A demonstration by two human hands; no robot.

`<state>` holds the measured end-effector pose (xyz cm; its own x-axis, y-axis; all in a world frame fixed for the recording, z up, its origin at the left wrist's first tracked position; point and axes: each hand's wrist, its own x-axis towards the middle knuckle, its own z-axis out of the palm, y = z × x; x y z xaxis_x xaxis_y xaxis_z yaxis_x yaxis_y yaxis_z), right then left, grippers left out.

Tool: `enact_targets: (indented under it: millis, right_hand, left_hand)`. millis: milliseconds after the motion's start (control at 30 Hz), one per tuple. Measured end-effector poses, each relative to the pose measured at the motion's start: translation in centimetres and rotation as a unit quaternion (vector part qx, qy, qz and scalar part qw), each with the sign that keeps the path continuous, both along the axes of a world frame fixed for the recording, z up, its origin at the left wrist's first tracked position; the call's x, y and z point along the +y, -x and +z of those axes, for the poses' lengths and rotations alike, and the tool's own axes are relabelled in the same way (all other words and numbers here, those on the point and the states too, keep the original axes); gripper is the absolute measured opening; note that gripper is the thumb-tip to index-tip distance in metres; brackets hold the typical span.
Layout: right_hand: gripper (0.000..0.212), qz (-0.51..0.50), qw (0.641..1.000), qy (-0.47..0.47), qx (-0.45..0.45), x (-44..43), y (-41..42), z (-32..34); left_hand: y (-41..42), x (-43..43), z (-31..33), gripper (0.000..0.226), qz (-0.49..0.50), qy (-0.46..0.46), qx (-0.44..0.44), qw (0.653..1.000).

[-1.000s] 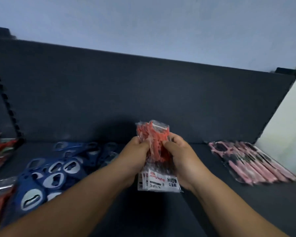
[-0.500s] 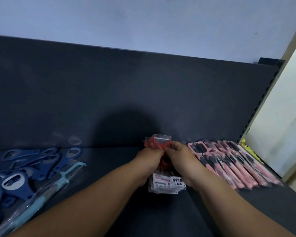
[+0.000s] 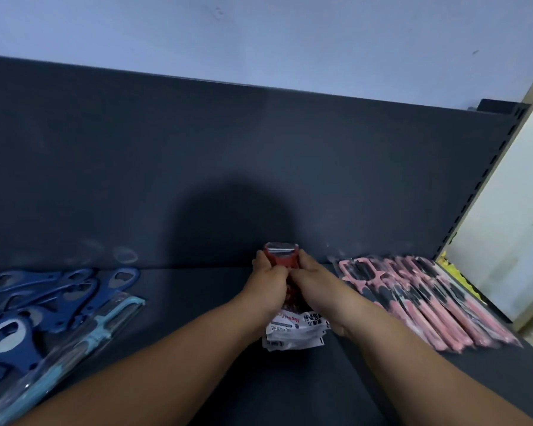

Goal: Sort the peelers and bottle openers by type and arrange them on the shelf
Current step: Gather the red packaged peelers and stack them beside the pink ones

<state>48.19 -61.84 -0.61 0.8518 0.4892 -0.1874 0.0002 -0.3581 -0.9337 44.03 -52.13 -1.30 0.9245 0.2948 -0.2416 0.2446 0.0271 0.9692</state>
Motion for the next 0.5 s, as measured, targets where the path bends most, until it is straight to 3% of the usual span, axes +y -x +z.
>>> enact_targets:
  millis: [167,267,400,500]
  right_hand:
    - [0.037,-0.01,0.999,-0.035,0.025,-0.7,0.2,0.6]
    - [0.061,-0.013,1.0,-0.003,-0.002,-1.2,0.5,1.4]
    - [0.061,-0.006,0.987,0.094,-0.13,-1.6,0.5,2.5]
    - [0.056,0.008,0.95,0.192,-0.245,-0.8,1.0,3.4]
  left_hand:
    - [0.3,1.0,-0.1,0.054,-0.017,0.019,-0.004,1.0]
    - [1.1,1.8,0.6,0.057,-0.009,-0.031,-0.012,0.999]
    - [2.1,3.8,1.1,0.067,-0.014,-0.217,-0.015,0.976]
    - [3.7,5.7,1.6,0.067,-0.024,-0.416,-0.013,0.909]
